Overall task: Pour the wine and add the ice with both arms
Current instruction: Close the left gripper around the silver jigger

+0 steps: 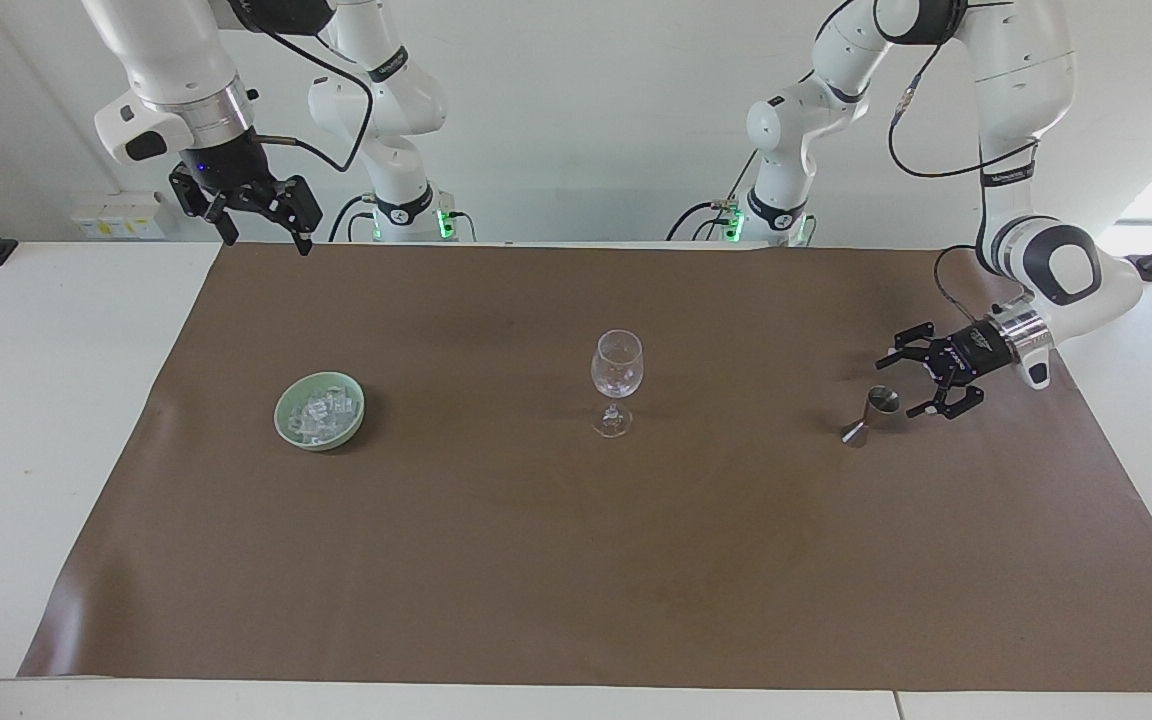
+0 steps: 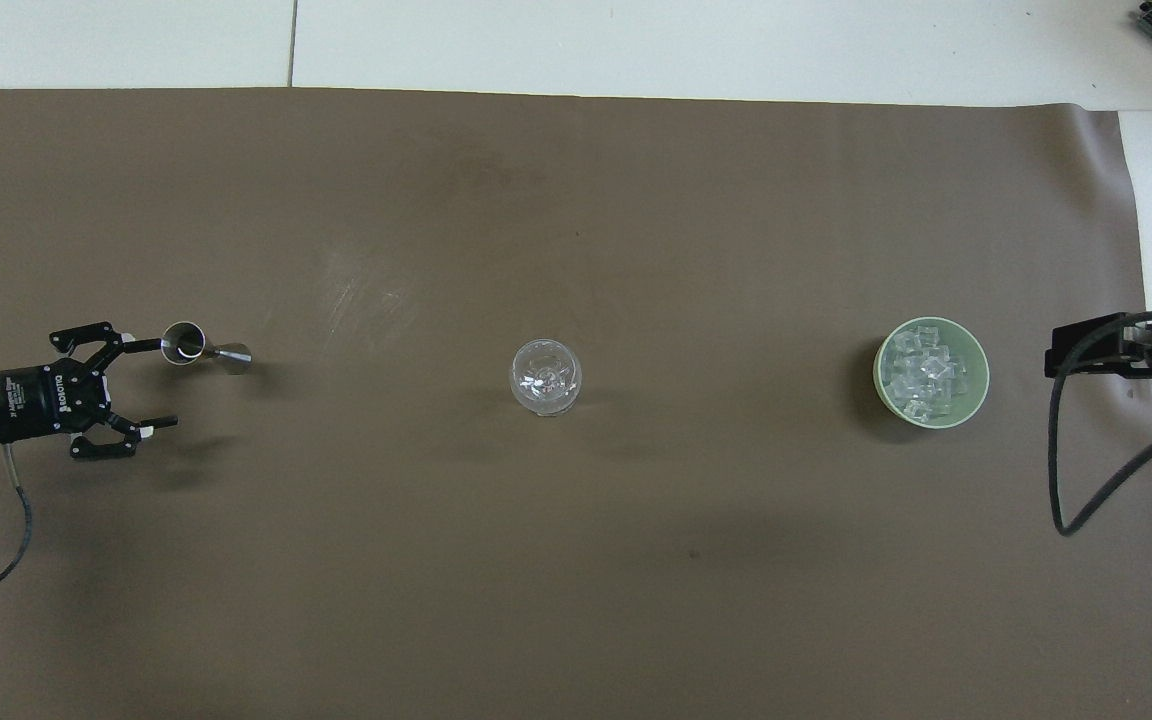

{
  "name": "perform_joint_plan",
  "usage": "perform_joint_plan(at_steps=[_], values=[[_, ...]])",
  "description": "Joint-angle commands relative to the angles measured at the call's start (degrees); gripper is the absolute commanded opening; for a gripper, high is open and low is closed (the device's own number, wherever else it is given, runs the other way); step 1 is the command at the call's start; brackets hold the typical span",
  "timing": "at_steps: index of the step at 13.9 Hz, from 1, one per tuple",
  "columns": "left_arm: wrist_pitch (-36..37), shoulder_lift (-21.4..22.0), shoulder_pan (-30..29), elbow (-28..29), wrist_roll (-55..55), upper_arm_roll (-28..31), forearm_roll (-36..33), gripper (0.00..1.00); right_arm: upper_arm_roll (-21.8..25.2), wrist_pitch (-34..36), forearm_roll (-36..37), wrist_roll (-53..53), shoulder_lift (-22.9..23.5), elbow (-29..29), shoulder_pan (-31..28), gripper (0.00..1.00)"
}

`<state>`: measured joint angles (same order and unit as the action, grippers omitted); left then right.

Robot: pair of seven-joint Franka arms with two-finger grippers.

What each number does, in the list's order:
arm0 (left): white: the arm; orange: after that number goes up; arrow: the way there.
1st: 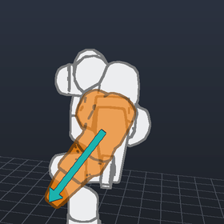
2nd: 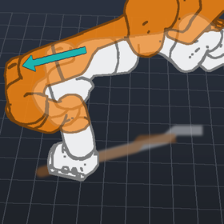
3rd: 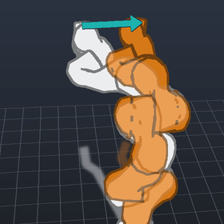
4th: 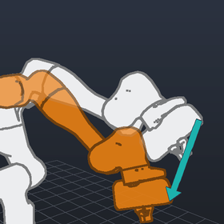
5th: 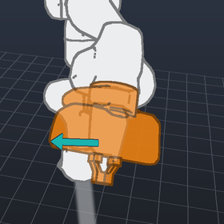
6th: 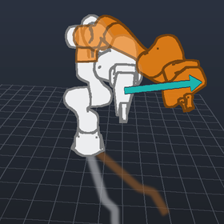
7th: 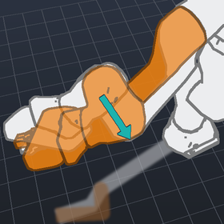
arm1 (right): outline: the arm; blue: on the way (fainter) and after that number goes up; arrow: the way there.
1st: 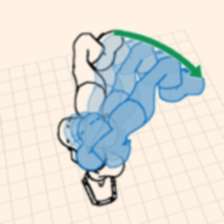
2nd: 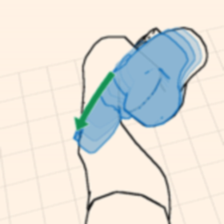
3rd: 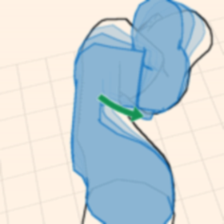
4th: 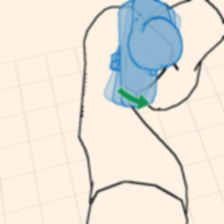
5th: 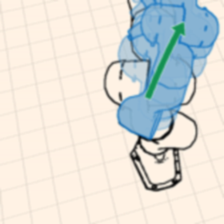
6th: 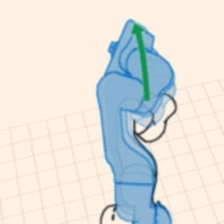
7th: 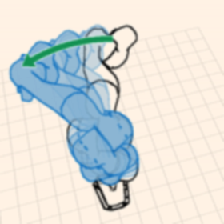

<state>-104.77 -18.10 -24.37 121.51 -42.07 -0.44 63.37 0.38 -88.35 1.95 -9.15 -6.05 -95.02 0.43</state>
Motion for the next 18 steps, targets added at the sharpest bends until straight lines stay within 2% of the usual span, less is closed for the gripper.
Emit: perform_joint_plan(at_steps=[1,13,18], values=[[2.5,-5.3,-1.5,-0.1,5.5,-0.2,5.0,1.0,0.1,0.1,-1.0,1.8,-1.3,-1.4,-0.1,1.0],[7.9,-6.2,0.9,-0.3,8.2,-0.3,14.3,1.0,0.1,0.1,-1.0,1.8,-1.3,-1.4,-0.1,1.0],[7.3,-6.2,1.3,-0.1,8.2,-0.2,14.7,1.0,0.1,0.1,-1.0,1.8,-1.3,-1.4,-0.1,1.0]])
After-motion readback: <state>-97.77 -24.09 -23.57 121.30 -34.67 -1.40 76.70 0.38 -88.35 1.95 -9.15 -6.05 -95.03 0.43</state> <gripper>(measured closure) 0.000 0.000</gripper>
